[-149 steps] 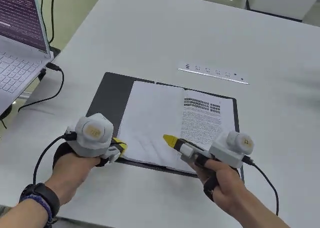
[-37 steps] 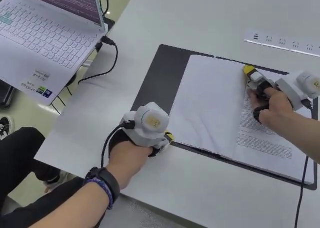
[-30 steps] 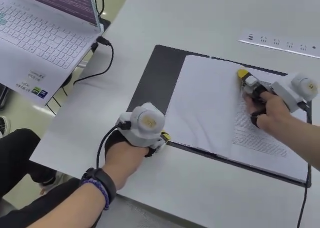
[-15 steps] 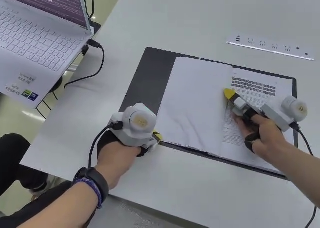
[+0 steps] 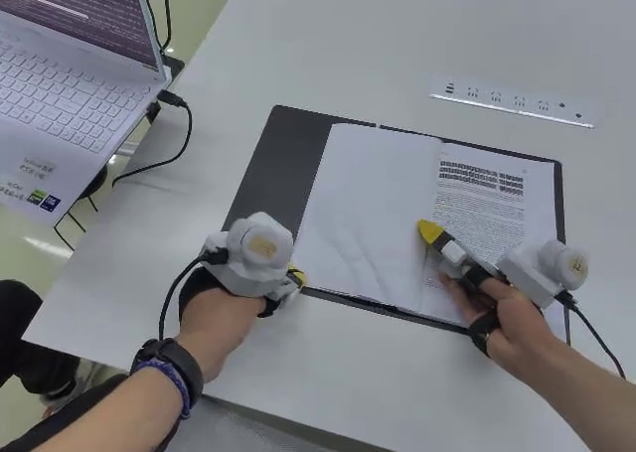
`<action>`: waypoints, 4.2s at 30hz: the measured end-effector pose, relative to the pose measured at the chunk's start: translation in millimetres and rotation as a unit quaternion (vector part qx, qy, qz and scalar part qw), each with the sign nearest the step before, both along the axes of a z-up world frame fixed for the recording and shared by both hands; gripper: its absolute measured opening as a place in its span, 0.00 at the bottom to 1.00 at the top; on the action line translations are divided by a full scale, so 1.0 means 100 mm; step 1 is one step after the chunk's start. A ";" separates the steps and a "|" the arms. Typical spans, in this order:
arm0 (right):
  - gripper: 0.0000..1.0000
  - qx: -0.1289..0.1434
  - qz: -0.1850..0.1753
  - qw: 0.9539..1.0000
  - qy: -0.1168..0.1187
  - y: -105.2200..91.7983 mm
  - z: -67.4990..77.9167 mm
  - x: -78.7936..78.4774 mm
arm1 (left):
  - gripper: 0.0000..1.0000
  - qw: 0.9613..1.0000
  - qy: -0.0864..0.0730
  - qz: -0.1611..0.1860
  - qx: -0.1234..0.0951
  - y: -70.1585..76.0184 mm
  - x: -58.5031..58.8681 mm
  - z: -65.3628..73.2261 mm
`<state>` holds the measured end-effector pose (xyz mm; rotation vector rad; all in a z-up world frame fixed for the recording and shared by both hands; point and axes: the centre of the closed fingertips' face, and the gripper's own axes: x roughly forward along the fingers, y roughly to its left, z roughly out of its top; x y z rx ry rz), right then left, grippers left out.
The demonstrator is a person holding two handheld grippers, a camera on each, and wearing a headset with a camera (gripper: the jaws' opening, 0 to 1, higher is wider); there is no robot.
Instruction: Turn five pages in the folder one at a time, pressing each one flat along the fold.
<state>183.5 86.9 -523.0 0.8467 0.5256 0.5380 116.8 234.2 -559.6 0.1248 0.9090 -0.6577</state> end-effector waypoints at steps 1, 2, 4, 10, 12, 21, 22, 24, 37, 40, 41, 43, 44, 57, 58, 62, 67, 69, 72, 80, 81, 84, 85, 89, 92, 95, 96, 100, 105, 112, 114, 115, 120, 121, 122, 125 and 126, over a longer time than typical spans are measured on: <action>0.00 0.000 0.003 1.000 -0.001 -0.02 -0.02 0.02 | 0.00 1.000 0.001 0.001 -0.001 0.00 0.00 0.00; 0.00 -0.002 0.009 1.000 -0.001 -0.01 -0.02 -0.01 | 0.00 1.000 0.001 0.001 -0.002 0.00 0.00 0.00; 0.00 -0.005 0.016 1.000 0.000 -0.01 -0.04 -0.05 | 0.00 1.000 0.000 0.002 -0.002 0.00 0.00 0.00; 0.00 -0.005 0.022 1.000 0.003 -0.04 -0.10 -0.17 | 0.00 1.000 -0.001 0.004 -0.003 0.00 0.00 -0.01; 0.00 -0.003 0.024 1.000 0.004 -0.04 -0.12 -0.24 | 0.00 1.000 -0.001 0.004 -0.003 -0.01 0.00 0.00; 0.00 -0.009 0.039 0.999 0.010 -0.03 -0.20 -0.49 | 0.00 1.000 -0.002 0.005 -0.007 -0.01 0.00 0.00; 0.00 -0.010 0.040 0.999 0.010 -0.03 -0.20 -0.51 | 0.00 1.000 -0.001 0.006 -0.009 0.00 0.00 -0.01; 0.00 -0.009 0.041 0.999 0.011 -0.02 -0.21 -0.57 | 0.00 1.000 0.001 0.009 -0.014 0.00 0.00 0.00; 0.00 -0.019 0.048 0.998 0.027 0.02 -0.23 -0.79 | 0.00 1.000 0.003 0.018 -0.022 0.00 0.00 0.00; 0.00 -0.024 0.052 0.998 0.033 0.04 -0.24 -0.86 | 0.00 1.000 0.007 0.021 -0.021 -0.01 -0.01 0.01; 0.00 -0.023 0.044 0.998 0.039 0.03 -0.26 -0.88 | 0.00 1.000 0.006 0.022 -0.021 0.00 -0.01 0.00; 0.00 -0.020 0.029 0.998 0.046 0.02 -0.26 -0.90 | 0.00 0.999 0.005 0.029 -0.022 -0.01 0.00 0.00; 0.00 -0.017 0.021 0.998 0.050 0.01 -0.26 -0.90 | 0.00 0.999 0.004 0.033 -0.022 -0.01 0.00 0.00; 0.11 -0.051 -0.045 0.996 0.064 -0.12 -0.14 -0.87 | 0.02 0.998 0.020 0.054 -0.032 -0.03 -0.01 0.05; 0.14 -0.061 -0.040 0.995 0.062 -0.14 -0.13 -0.87 | 0.04 0.998 0.018 0.055 -0.033 -0.05 -0.03 0.09; 0.23 -0.070 -0.060 0.994 0.051 -0.30 0.03 -0.88 | 0.10 0.997 -0.001 0.054 -0.048 -0.15 -0.07 0.28; 0.31 -0.095 -0.067 0.992 0.046 -0.45 0.13 -0.95 | 0.19 0.996 -0.009 0.064 -0.063 -0.21 -0.15 0.42; 0.34 -0.108 -0.063 0.991 0.038 -0.50 0.19 -0.98 | 0.23 0.995 -0.013 0.069 -0.067 -0.22 -0.16 0.49; 0.39 -0.105 -0.072 0.991 0.040 -0.63 0.23 -1.01 | 0.30 0.994 -0.015 0.080 -0.076 -0.20 -0.20 0.61; 0.46 -0.106 -0.101 0.989 0.018 -0.95 0.47 -1.04 | 0.36 0.992 -0.046 0.076 -0.087 -0.11 -0.28 0.87; 0.46 -0.109 -0.102 0.989 0.016 -0.98 0.48 -1.05 | 0.37 0.992 -0.051 0.075 -0.086 -0.10 -0.28 0.90; 0.48 -0.124 -0.100 0.987 0.007 -1.06 0.51 -1.10 | 0.38 0.991 -0.068 0.072 -0.086 -0.07 -0.29 1.01; 0.48 -0.133 -0.094 0.987 0.003 -1.08 0.52 -1.13 | 0.39 0.991 -0.072 0.071 -0.084 -0.05 -0.29 1.03; 0.52 -0.159 -0.073 0.985 -0.004 -1.13 0.54 -1.23 | 0.41 0.993 -0.090 0.050 -0.061 0.02 -0.35 1.13; 0.54 -0.178 -0.056 0.982 -0.019 -1.13 0.61 -1.30 | 0.43 0.992 -0.098 0.046 -0.060 0.06 -0.38 1.20; 0.57 -0.202 -0.028 0.978 -0.034 -1.10 0.66 -1.36 | 0.44 0.992 -0.112 0.038 -0.052 0.11 -0.41 1.29; 0.58 -0.204 -0.024 0.978 -0.037 -1.09 0.68 -1.38 | 0.44 0.992 -0.116 0.036 -0.047 0.13 -0.42 1.31; 0.61 -0.232 0.012 0.971 -0.053 -1.07 0.70 -1.48 | 0.47 0.992 -0.123 0.024 -0.028 0.20 -0.49 1.31; 0.63 -0.262 0.040 0.963 -0.057 -1.05 0.69 -1.63 | 0.53 0.991 -0.128 0.027 -0.030 0.25 -0.59 1.34; 0.73 -0.290 0.064 0.953 -0.056 -1.04 0.62 -1.73 | 0.65 0.991 -0.128 0.030 -0.014 0.29 -0.71 1.25; 0.73 -0.296 0.069 0.951 -0.055 -1.02 0.60 -1.74 | 0.67 0.992 -0.124 0.027 -0.018 0.26 -0.75 1.24; 0.73 -0.296 0.071 0.951 -0.054 -1.02 0.60 -1.74 | 0.67 0.992 -0.123 0.026 -0.019 0.26 -0.77 1.23; 0.72 -0.290 0.071 0.953 -0.053 -1.00 0.60 -1.75 | 0.67 0.991 -0.124 0.032 -0.024 0.24 -0.78 1.24; 0.71 -0.289 0.070 0.953 -0.052 -1.00 0.59 -1.76 | 0.67 0.992 -0.124 0.033 -0.024 0.23 -0.78 1.24; 0.71 -0.291 0.072 0.953 -0.050 -1.00 0.58 -1.77 | 0.68 0.992 -0.123 0.034 -0.024 0.23 -0.78 1.24; 0.71 -0.298 0.080 0.950 -0.045 -1.01 0.54 -1.81 | 0.67 0.992 -0.122 0.037 -0.024 0.23 -0.80 1.23; 0.71 -0.301 0.087 0.949 -0.042 -1.00 0.51 -1.84 | 0.67 0.991 -0.122 0.040 -0.025 0.24 -0.80 1.22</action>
